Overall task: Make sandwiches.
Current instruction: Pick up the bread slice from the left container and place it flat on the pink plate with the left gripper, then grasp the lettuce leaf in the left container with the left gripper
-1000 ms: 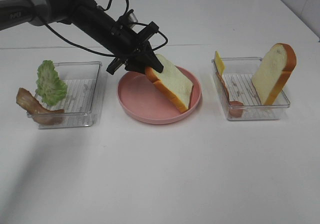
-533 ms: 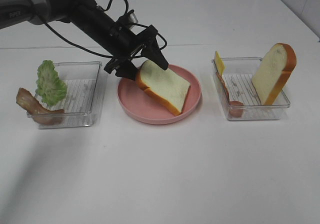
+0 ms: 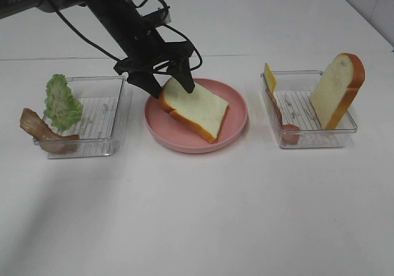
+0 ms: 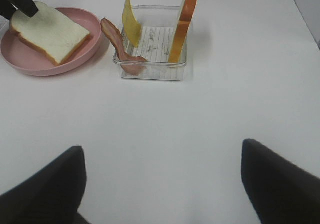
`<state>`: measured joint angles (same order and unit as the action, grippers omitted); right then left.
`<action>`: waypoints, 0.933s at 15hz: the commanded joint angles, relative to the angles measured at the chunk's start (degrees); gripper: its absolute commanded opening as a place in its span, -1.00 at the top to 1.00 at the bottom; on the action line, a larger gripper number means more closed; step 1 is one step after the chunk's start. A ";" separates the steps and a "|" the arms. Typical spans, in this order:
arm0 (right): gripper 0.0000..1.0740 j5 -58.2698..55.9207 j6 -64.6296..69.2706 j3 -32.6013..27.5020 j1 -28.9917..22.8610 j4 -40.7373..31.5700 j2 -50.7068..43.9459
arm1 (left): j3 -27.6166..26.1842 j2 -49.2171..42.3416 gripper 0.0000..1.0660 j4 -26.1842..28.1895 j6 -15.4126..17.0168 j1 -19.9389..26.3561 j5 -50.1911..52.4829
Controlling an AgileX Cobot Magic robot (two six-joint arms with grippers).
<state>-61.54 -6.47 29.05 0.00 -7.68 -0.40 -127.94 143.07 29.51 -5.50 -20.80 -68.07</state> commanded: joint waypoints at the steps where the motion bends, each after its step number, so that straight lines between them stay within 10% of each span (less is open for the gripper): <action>1: -0.50 0.57 -0.11 -0.17 0.00 -0.17 -0.34 | -0.40 -0.97 -0.37 -5.39 1.95 -2.58 1.38; 5: -0.50 0.57 -0.11 -0.17 0.00 -0.17 -0.34 | -0.69 -3.95 -0.37 -24.41 8.77 -6.42 0.40; 14: -0.50 0.57 -0.11 -0.17 0.00 -0.29 -0.34 | -0.63 -12.72 -0.37 -36.38 12.66 -6.02 -5.44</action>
<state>-61.54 -6.47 29.05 0.00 -7.79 -0.40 -128.46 130.06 -6.02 6.82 -25.95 -69.50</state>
